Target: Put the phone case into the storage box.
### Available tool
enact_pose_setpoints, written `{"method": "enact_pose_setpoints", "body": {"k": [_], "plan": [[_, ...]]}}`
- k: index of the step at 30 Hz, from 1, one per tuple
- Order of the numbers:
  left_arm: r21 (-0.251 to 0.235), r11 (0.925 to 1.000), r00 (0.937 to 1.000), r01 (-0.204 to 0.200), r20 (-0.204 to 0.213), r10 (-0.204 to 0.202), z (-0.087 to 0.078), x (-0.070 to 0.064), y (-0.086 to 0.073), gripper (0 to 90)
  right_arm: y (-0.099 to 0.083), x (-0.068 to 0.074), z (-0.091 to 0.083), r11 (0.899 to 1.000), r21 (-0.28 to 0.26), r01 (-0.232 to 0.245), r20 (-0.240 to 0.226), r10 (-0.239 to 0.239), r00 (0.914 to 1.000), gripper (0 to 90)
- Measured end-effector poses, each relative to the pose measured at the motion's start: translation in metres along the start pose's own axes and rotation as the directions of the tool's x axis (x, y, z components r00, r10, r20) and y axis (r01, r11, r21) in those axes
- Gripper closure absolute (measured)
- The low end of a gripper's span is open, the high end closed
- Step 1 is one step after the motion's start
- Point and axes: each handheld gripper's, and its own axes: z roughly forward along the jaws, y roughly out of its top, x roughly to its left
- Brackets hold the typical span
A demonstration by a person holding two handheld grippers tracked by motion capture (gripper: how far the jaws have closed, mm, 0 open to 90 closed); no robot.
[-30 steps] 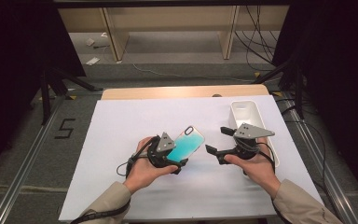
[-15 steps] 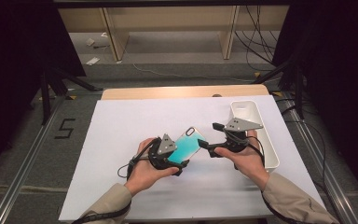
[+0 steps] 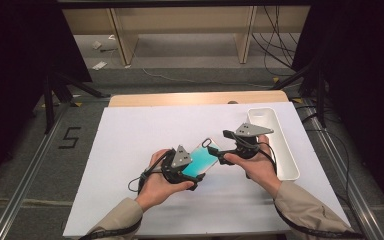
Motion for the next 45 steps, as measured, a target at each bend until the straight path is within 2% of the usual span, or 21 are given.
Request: {"method": "enact_pose_setpoints", "body": {"k": [4,7,9,15,21,26,35,40,45], "plan": [[-0.003,1.0000,1.0000,-0.003,0.005,0.003,0.001,-0.002,0.001,16.7,0.001,-0.002,0.004,1.000,0.004,-0.006,-0.006,0.006,1.0000,16.3],[-0.007,0.9999,0.9999,-0.010,0.014,0.010,0.002,-0.004,0.002,16.7,0.000,-0.003,0.008,0.999,0.007,-0.035,-0.018,0.035,0.9992,17.2],[-0.007,0.9999,0.9998,-0.012,0.016,0.012,0.002,-0.004,0.002,16.7,0.000,-0.003,0.009,0.999,0.007,-0.034,-0.016,0.035,0.9993,17.5],[-0.011,0.9997,0.9998,-0.021,0.006,0.021,0.003,-0.005,0.003,16.7,0.001,-0.003,0.013,0.999,0.013,-0.046,-0.028,0.047,0.9985,22.1],[-0.011,0.9999,0.9999,-0.011,0.002,0.011,0.002,-0.005,0.003,16.7,0.000,-0.003,0.016,0.998,0.020,-0.056,-0.038,0.056,0.9977,27.5],[-0.013,0.9999,0.9999,-0.011,0.005,0.011,0.002,-0.005,0.003,16.8,-0.001,-0.002,0.018,0.997,0.028,-0.073,-0.050,0.074,0.9960,36.8],[-0.012,0.9999,0.9999,-0.009,0.008,0.009,0.003,-0.006,0.003,16.8,-0.001,-0.004,0.019,0.993,0.030,-0.113,-0.061,0.115,0.9916,46.6],[-0.011,0.9999,0.9999,-0.012,0.008,0.012,0.003,-0.006,0.003,16.8,-0.001,-0.005,0.020,0.990,0.038,-0.135,-0.077,0.138,0.9874,55.3],[-0.008,0.9999,0.9999,-0.011,0.010,0.011,0.003,-0.006,0.003,16.7,0.000,-0.006,0.020,0.987,0.038,-0.158,-0.088,0.160,0.9831,58.8]]}}
